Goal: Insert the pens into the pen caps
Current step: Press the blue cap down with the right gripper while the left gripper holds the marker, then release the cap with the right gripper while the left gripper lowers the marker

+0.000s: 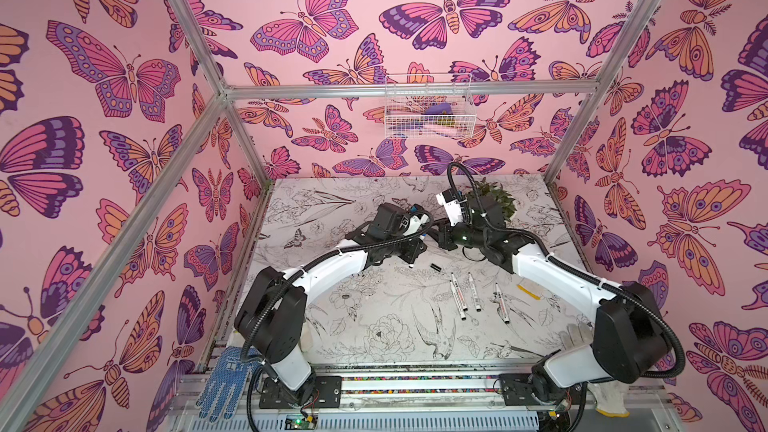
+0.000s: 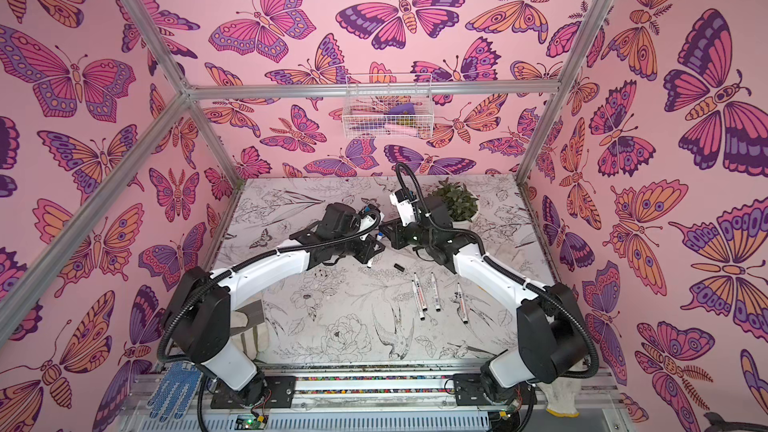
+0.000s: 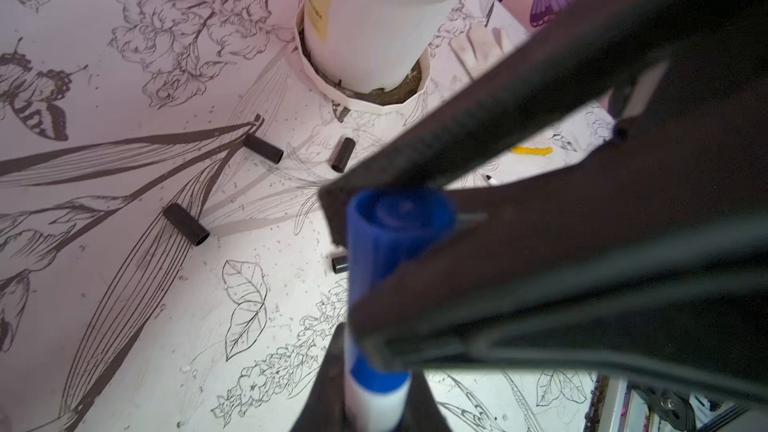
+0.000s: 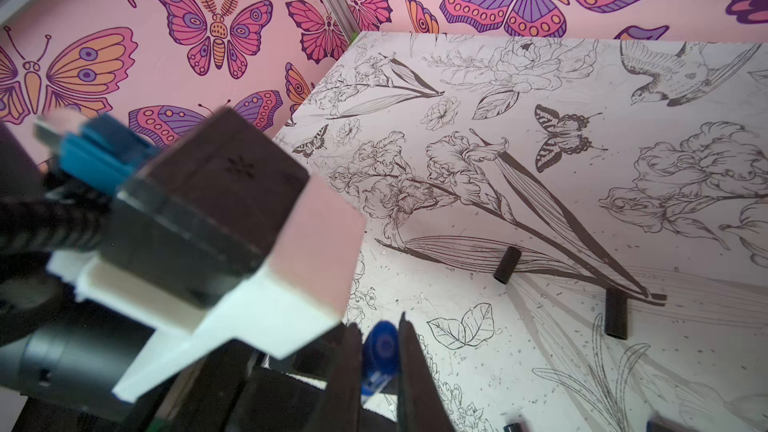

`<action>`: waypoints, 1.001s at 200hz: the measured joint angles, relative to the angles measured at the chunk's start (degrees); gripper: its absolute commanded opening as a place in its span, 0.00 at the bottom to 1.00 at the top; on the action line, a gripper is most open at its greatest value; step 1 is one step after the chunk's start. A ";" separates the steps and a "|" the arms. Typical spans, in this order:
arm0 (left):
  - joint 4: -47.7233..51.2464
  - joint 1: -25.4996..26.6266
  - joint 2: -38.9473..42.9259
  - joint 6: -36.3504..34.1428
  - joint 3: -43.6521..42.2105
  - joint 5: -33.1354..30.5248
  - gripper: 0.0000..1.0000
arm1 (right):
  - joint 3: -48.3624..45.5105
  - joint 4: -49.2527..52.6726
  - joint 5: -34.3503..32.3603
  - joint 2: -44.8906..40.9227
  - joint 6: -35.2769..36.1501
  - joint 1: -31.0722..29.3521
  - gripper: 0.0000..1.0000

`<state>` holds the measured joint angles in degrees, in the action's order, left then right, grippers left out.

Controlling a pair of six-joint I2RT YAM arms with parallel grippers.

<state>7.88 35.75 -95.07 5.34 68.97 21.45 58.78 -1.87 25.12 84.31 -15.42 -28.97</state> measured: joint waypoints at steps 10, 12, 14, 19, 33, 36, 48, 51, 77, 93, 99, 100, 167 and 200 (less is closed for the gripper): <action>-2.82 0.00 0.00 0.07 -0.09 1.14 0.00 | 0.04 0.11 0.44 -1.14 -0.22 1.01 0.00; -3.74 0.00 0.00 0.07 -0.15 1.42 0.00 | 0.07 0.07 0.57 -1.40 -0.28 1.25 0.00; -4.83 0.00 0.00 0.24 -0.31 1.75 0.00 | 0.07 -0.04 0.74 -1.75 -0.46 1.64 0.00; -7.87 0.00 0.00 0.55 -0.81 2.49 0.00 | 0.07 -0.31 1.51 -2.40 -0.74 2.54 0.00; -17.09 0.20 0.02 1.75 -3.02 4.96 0.00 | 0.11 -0.35 4.39 -4.48 -1.64 5.18 0.03; -18.84 0.37 0.07 1.79 -3.61 5.31 0.00 | 0.09 -0.33 4.96 -4.81 -1.84 5.55 0.04; -24.61 1.09 0.59 2.19 -6.73 5.77 0.00 | -0.17 0.70 7.34 -5.75 -2.51 6.45 0.08; -25.73 1.27 0.85 2.23 -7.58 5.62 0.00 | -0.35 1.01 7.85 -5.88 -2.58 6.51 0.09; -29.79 3.50 2.80 2.73 -14.75 3.48 0.00 | -2.40 4.81 12.26 -6.10 -2.95 6.80 0.10; -30.95 4.83 3.58 3.50 -17.99 2.51 0.00 | -3.39 7.74 14.01 -6.10 -3.08 6.84 0.16; -31.43 5.29 3.91 3.82 -18.95 2.05 0.00 | -3.50 8.72 14.43 -6.12 -3.13 6.84 0.21; -31.47 5.35 3.93 3.89 -19.06 2.01 0.00 | -3.50 8.92 14.53 -6.12 -3.21 6.84 0.22; -50.10 3.69 11.06 10.23 -20.74 -6.49 0.00 | -4.46 28.61 16.09 -5.60 -5.92 8.98 0.68; -52.43 3.06 9.35 13.68 -24.74 -7.48 0.00 | -3.04 27.63 16.06 -6.91 -8.87 15.10 0.67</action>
<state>-44.56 38.81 -85.71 19.03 44.23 13.98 55.75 25.76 41.19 77.41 -24.29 -13.87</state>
